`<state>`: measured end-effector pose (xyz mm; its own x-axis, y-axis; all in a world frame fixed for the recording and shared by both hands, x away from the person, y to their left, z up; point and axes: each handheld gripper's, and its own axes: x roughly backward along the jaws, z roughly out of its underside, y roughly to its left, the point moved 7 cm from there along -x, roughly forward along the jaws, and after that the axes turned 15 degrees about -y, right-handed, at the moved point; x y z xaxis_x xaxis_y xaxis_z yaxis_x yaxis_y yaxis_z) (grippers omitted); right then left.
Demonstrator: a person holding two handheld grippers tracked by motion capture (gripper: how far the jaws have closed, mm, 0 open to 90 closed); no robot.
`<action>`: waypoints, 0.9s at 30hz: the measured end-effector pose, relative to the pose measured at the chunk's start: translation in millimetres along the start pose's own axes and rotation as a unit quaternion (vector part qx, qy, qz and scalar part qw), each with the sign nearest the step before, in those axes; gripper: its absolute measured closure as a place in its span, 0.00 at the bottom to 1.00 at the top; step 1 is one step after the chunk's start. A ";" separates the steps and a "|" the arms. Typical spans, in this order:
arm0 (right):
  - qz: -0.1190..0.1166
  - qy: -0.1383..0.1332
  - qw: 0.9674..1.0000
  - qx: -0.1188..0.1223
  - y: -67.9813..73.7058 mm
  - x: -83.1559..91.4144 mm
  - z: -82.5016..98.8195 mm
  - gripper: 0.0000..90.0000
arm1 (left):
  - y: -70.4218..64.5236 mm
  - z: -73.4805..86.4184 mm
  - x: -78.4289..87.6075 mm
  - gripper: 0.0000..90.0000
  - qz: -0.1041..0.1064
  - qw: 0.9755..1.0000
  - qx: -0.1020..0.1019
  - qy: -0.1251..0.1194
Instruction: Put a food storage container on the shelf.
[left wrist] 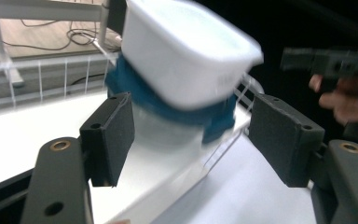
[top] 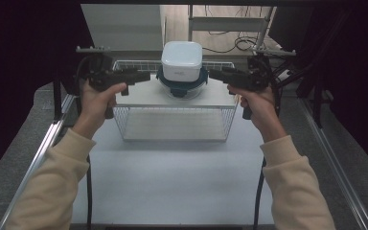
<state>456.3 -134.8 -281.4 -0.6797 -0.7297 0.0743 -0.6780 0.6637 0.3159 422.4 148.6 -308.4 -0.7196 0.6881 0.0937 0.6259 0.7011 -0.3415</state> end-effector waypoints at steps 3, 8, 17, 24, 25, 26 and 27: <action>-0.001 0.011 1.000 0.023 3.1 10.3 15.5 0.38 | -5.0 19.1 10.7 0.34 0.001 1.000 -0.010 0.012; -0.006 0.028 0.998 0.055 8.9 25.0 45.0 0.37 | -7.2 45.4 26.6 0.34 -0.007 0.999 -0.028 0.025; -0.021 0.057 0.995 0.075 14.3 51.0 106.4 0.37 | -12.2 101.7 51.0 0.33 0.000 0.998 -0.026 0.050; -0.017 0.076 0.995 0.069 9.0 74.8 151.9 0.36 | -9.2 149.7 68.1 0.33 -0.017 0.997 -0.027 0.067; -0.013 0.081 0.994 0.067 7.0 77.4 157.9 0.36 | -8.3 156.0 69.7 0.33 -0.019 0.997 -0.026 0.070; -0.010 0.086 0.994 0.065 5.2 79.9 164.0 0.36 | -7.5 162.2 71.2 0.32 -0.021 0.997 -0.024 0.073; -0.007 0.091 0.994 0.063 3.2 82.2 169.9 0.36 | -6.8 168.6 72.5 0.32 -0.021 0.997 -0.020 0.077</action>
<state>350.8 -164.8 -435.0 -0.6158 -0.7494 0.2434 -0.7250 0.6599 0.1972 315.3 162.1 -457.0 -0.6926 0.6767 0.2498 0.6100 0.7343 -0.2978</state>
